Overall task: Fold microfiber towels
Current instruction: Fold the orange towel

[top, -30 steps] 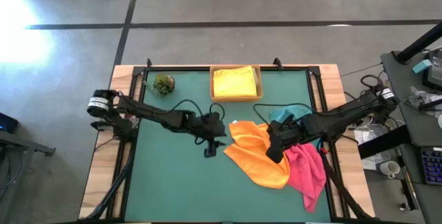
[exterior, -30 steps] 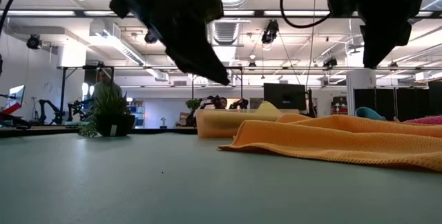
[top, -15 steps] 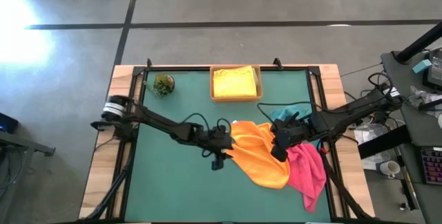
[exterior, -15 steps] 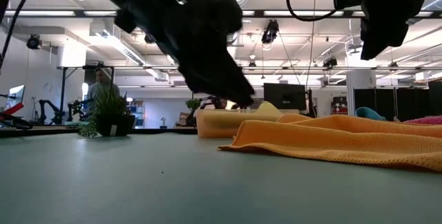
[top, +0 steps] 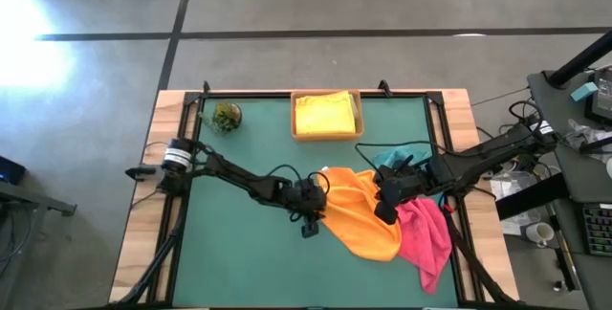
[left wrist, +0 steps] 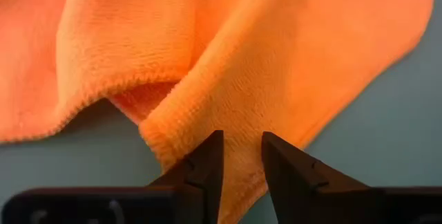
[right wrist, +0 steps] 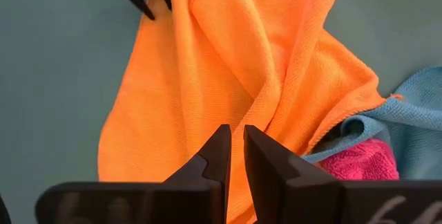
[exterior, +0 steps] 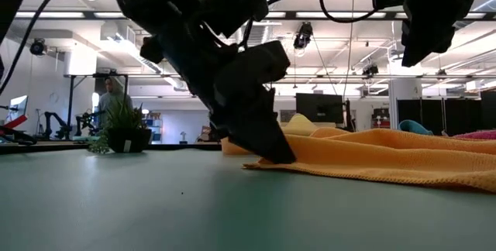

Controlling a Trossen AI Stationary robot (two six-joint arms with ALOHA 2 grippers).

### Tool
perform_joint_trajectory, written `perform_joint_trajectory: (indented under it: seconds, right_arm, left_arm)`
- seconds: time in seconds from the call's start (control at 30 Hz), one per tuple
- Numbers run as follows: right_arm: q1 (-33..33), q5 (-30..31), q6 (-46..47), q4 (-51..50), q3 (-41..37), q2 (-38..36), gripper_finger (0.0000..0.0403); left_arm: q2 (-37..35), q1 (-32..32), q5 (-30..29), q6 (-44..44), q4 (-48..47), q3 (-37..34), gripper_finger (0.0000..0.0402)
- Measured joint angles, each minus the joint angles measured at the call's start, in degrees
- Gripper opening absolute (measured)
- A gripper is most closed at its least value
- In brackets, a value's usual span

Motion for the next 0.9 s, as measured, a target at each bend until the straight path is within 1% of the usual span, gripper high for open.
perform_joint_trajectory:
  seconds: [0.07,0.27,0.47,0.53,0.73,0.9]
  right_arm:
    - [0.0,0.0,0.0,0.17,0.0,0.04,0.0031]
    - [0.0,0.92,0.0,0.57,0.0,0.04,0.0031]
    - [0.0,0.95,-0.35,0.64,0.0,0.04,0.0031]
    - [0.0,0.96,-0.65,0.68,0.0,0.04,0.0031]
    - [0.0,0.96,-1.57,0.82,-0.07,0.04,0.0031]
    - [0.02,0.92,-2.38,0.92,-0.07,0.04,0.0031]
  left_arm:
    - [-0.2,-0.23,0.02,-3.64,-0.49,-0.57,0.0074]
    - [-1.18,-2.98,0.94,-12.62,-8.58,-0.71,0.0036]
    - [-4.79,-7.18,2.05,-20.4,-17.24,-1.0,0.0004]
    - [-6.0,-8.39,1.37,-22.41,-20.5,-1.02,0.0001]
    - [-7.62,-11.72,-0.34,-32.17,-31.57,-1.04,0.0]
    - [-7.65,-14.62,-2.23,-40.95,-35.92,-1.26,0.0]
